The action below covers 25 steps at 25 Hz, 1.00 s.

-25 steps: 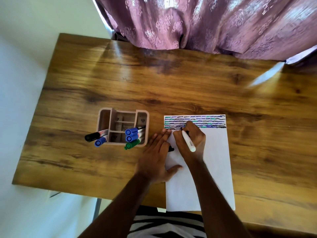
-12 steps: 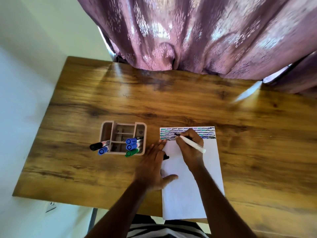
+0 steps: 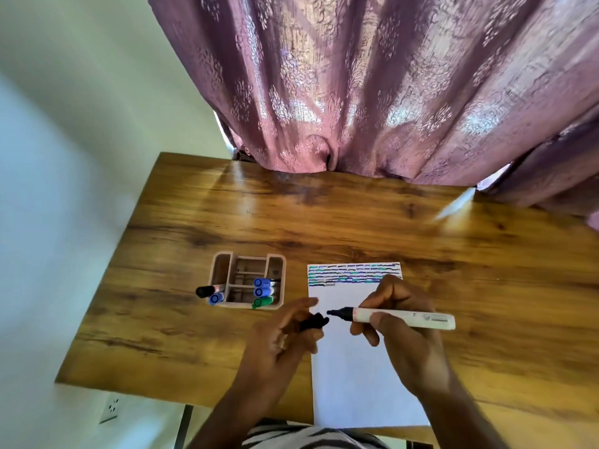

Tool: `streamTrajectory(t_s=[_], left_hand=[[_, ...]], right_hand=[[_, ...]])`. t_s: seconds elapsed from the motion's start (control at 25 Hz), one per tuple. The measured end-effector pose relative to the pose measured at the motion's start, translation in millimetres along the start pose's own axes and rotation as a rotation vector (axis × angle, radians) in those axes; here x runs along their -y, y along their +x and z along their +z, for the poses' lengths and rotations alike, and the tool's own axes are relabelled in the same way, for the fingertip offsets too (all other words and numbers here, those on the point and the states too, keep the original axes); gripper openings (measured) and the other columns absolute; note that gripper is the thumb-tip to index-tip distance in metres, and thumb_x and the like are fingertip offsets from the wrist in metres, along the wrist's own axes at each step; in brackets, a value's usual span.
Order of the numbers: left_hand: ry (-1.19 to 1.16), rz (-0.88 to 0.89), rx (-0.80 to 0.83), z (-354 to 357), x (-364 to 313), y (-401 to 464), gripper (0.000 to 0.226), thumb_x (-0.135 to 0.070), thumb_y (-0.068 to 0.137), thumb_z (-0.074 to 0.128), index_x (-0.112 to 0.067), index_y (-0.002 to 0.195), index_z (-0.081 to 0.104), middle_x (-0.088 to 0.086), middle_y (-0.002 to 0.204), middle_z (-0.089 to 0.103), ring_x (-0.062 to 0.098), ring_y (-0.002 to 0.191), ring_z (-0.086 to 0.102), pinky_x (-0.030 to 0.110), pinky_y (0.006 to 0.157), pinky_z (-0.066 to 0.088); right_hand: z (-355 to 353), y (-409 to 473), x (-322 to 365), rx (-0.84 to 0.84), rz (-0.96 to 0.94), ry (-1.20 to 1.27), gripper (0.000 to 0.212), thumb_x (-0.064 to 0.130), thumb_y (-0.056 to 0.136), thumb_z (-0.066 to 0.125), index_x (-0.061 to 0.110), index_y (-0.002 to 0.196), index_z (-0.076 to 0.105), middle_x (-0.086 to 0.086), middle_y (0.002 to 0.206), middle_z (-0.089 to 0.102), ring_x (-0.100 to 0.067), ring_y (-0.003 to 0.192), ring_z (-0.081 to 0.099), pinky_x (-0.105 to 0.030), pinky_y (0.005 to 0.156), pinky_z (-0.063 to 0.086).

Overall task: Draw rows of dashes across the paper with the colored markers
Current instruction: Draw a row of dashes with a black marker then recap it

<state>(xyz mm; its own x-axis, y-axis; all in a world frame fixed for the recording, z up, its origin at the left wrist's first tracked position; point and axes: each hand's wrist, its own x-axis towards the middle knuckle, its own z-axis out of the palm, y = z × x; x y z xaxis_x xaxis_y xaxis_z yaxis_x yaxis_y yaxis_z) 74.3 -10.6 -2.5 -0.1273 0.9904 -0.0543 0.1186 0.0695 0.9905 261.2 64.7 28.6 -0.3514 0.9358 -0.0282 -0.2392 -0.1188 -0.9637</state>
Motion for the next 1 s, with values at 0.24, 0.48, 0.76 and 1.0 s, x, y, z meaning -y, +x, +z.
streamTrajectory(t_s=[0.24, 0.48, 0.76, 1.0], left_hand=[[-0.049, 0.055, -0.039, -14, -20, -4, 0.02, -0.03, 0.088, 0.064, -0.036, 0.105, 0.072, -0.004, 0.091, 0.075, 0.011, 0.08, 0.07, 0.023, 0.072, 0.056], [0.034, 0.069, 0.0, -22, -25, -5, 0.022, -0.029, 0.09, 0.064, -0.029, 0.111, 0.07, -0.013, 0.097, 0.074, 0.016, 0.088, 0.071, 0.021, 0.075, 0.055], [0.091, 0.088, 0.075, -27, -28, -4, 0.018, -0.024, 0.091, 0.067, -0.02, 0.107, 0.073, -0.007, 0.094, 0.073, 0.019, 0.089, 0.069, 0.019, 0.074, 0.051], [-0.041, 0.07, 0.068, -40, -45, -1, 0.015, -0.027, 0.085, 0.071, -0.026, 0.098, 0.077, -0.002, 0.073, 0.072, 0.011, 0.066, 0.065, 0.023, 0.061, 0.052]], right_hand=[[20, 4, 7, 0.027, -0.088, -0.079, 0.006, 0.018, 0.074, 0.068, 0.02, 0.07, 0.071, -0.003, 0.065, 0.065, -0.024, 0.056, 0.062, -0.023, 0.054, 0.044], [23, 6, 2, 0.083, -0.096, -0.108, 0.006, 0.016, 0.077, 0.067, 0.011, 0.074, 0.069, -0.008, 0.069, 0.065, -0.024, 0.058, 0.065, -0.028, 0.056, 0.049], [24, 8, 11, 0.186, 0.021, -0.141, 0.005, 0.022, 0.075, 0.072, 0.019, 0.076, 0.076, -0.005, 0.071, 0.071, -0.022, 0.065, 0.066, -0.028, 0.058, 0.049], [28, 17, 12, 0.25, 0.1, 0.029, 0.02, 0.03, 0.076, 0.084, 0.012, 0.083, 0.077, -0.017, 0.074, 0.071, -0.029, 0.063, 0.064, -0.027, 0.052, 0.046]])
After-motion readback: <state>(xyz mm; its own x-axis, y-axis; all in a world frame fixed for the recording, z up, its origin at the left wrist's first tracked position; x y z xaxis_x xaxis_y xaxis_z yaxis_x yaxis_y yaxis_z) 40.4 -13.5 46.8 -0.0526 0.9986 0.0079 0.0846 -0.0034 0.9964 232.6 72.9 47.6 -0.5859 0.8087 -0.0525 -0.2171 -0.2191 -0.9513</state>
